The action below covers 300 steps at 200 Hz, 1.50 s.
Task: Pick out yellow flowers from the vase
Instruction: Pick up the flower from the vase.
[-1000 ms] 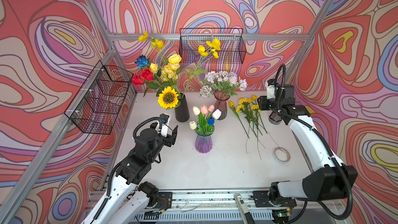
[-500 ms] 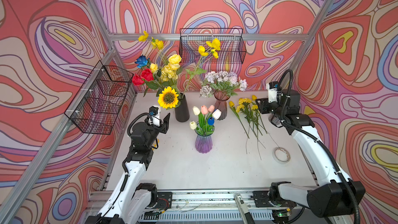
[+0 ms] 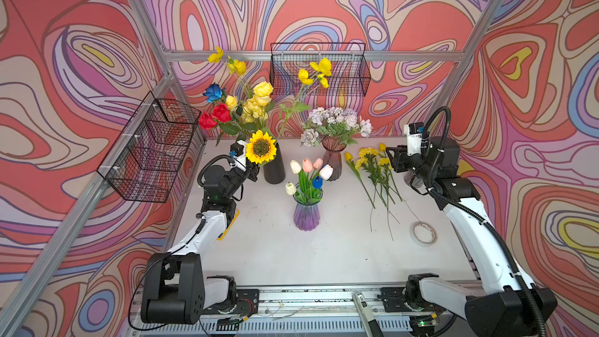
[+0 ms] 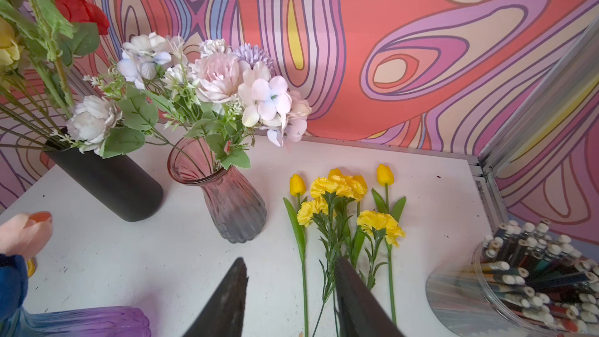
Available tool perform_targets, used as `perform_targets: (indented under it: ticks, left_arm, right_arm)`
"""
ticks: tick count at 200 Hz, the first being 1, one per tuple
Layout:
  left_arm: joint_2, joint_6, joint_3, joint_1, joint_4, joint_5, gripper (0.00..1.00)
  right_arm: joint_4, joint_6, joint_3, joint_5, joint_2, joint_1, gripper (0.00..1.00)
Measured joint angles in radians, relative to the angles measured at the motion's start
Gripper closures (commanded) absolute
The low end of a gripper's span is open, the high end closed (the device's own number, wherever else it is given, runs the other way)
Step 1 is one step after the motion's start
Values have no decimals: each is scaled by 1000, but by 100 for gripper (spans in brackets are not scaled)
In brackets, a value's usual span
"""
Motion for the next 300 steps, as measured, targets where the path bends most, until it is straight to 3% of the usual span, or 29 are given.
perform_targets:
  ticks: [77,165,233,275,300]
  left_arm:
    - [57,8,94,-20,-3,109,63]
    - [60,216,148,-61,-243,79,64]
    - [133,269,230,-62,-287,78,65]
    - [199,274,258,-77,-287,81,53]
    - [224,298,280,-97,-292,78,53]
  right_arm:
    - [17,1,-26,-9,-10,0,54]
    - [35,4,-36,-9,-14,0,54]
    - [42,7,-42,-8,-33,0,54]
    - [42,8,-43,-8,-36,0,54]
    - [42,8,-44,-8,-38,0,54]
